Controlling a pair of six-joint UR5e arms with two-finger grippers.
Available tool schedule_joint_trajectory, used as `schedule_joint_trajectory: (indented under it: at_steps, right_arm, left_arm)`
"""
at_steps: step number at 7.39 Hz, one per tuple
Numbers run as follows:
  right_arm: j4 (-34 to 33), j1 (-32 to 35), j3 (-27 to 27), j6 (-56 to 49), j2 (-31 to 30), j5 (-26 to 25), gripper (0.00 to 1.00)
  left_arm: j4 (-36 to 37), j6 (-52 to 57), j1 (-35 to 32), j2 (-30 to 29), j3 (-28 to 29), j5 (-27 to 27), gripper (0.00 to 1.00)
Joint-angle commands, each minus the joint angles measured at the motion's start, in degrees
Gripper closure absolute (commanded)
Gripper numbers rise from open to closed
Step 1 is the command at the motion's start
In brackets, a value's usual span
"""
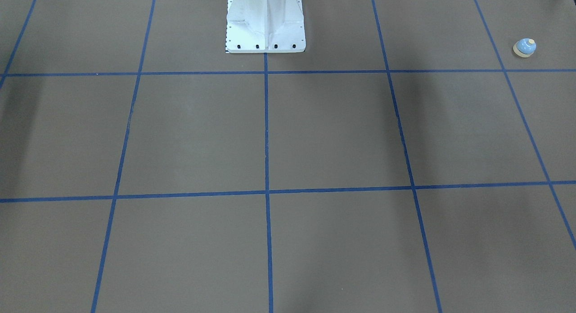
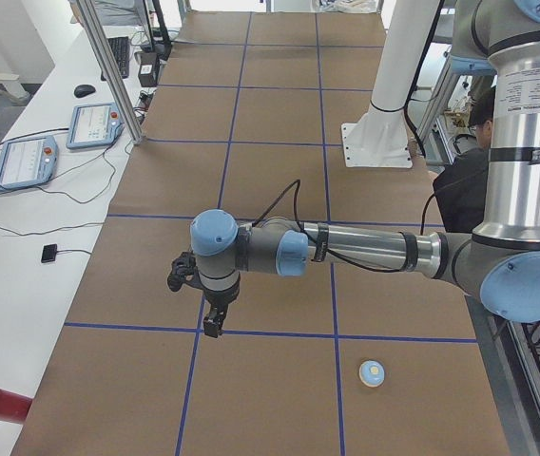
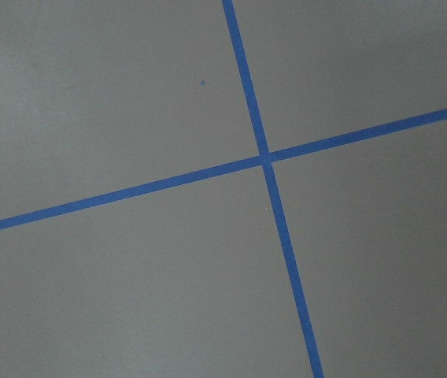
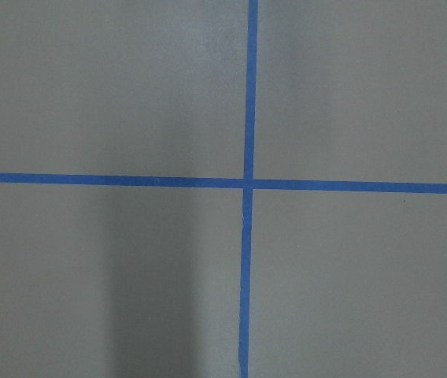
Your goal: Place and press bell with both arms
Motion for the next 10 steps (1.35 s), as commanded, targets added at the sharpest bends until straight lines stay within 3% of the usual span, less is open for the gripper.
schedule_joint_trajectory:
  at_steps: [1,3,5,6,7,9,10]
  right_arm:
    - [0.0,0.0,0.0,-0.1,0.1,1.1,0.01]
    - [0.0,-0.1,0.0,0.0,0.2,1.3,0.01]
    - [0.0,0.0,0.0,0.0,0.2,1.3,0.01]
    - [0.0,0.0,0.0,0.0,0.3,1.3,0.01]
    - [0.0,-0.1,0.0,0.0,0.2,1.2,0.01]
    - [0.2,-0.1,0.0,0.0,0.1,1.2,0.01]
    - [0.3,-0.1,0.0,0.0,0.0,1.2,0.01]
  left_arm:
    - [0.0,0.0,-0.1,0.5,-0.2,-0.1,0.00]
    - [0.1,0.1,-0.4,0.2,-0.7,0.2,0.00]
    - [8.6,0.2,-0.7,-2.0,-5.0,0.7,0.00]
    - [14.0,0.2,-0.7,-2.1,-10.2,2.1,0.00]
    - [20.3,-0.7,-0.6,-2.1,-17.2,8.4,0.00]
    - [31.9,-17.0,3.0,-2.0,-32.4,12.2,0.00]
    - [36.3,-25.4,8.5,-2.0,-37.6,14.9,0.00]
